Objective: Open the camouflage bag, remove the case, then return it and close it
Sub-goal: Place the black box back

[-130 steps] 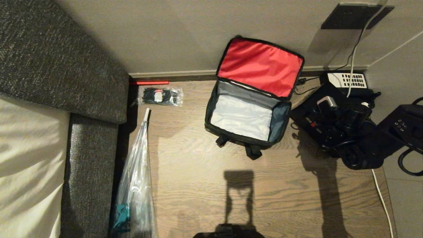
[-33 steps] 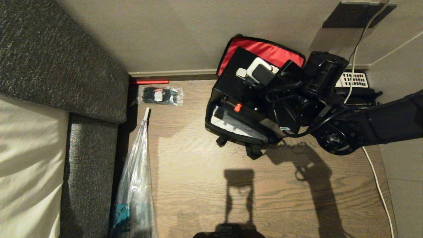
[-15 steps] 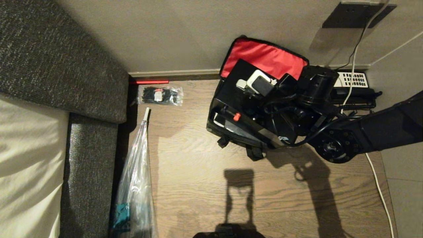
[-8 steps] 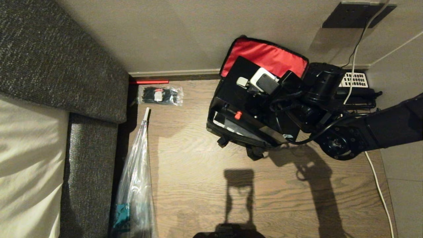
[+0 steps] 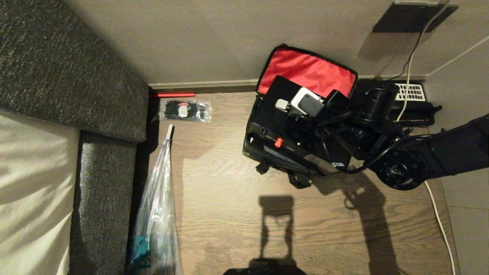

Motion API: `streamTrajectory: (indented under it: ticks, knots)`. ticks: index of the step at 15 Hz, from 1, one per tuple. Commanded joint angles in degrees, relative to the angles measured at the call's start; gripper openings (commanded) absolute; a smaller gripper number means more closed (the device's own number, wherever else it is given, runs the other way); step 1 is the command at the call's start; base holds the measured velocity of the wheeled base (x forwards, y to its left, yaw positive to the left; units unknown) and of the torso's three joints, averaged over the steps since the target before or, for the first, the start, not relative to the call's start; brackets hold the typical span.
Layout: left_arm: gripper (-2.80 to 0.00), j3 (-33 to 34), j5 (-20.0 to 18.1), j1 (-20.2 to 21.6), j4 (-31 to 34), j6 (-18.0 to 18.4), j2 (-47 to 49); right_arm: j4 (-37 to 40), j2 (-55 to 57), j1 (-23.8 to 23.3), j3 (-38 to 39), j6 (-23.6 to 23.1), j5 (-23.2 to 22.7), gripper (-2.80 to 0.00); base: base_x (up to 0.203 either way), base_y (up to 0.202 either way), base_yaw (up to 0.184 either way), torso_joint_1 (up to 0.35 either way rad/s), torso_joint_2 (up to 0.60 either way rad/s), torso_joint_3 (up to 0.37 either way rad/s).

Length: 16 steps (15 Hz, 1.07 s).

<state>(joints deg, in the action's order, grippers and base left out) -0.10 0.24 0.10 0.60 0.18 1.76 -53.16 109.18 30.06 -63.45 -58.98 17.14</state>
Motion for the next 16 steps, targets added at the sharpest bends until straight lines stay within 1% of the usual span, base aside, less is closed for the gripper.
streamTrajectory:
  ticks: [1, 9, 12, 16]
  knots:
    - [-2.8, 0.01, 0.02, 0.05, 0.02, -0.01, 0.0, -0.53, -0.09, 0.08, 1.23, -0.43, -0.19, -2.8, 0.0, 0.0, 0.0, 0.0, 0.0, 0.0]
    - [-2.8, 0.01, 0.02, -0.01, 0.02, -0.01, 0.0, -1.2, 3.31, 0.0, 1.08, 0.47, -0.15, -2.8, 0.0, 0.0, 0.0, 0.0, 0.0, 0.0]
    - [-2.8, 0.01, 0.02, -0.01, 0.02, -0.01, 0.09, -3.02, 4.29, -0.81, 1.14, 0.53, -0.09, -2.8, 0.0, 0.0, 0.0, 0.0, 0.0, 0.0]
    - [-2.8, 0.01, 0.02, 0.08, 0.02, 0.0, 0.09, -1.68, 3.5, -1.23, 0.26, 1.59, 0.0, -2.8, 0.0, 0.0, 0.0, 0.0, 0.0, 0.0]
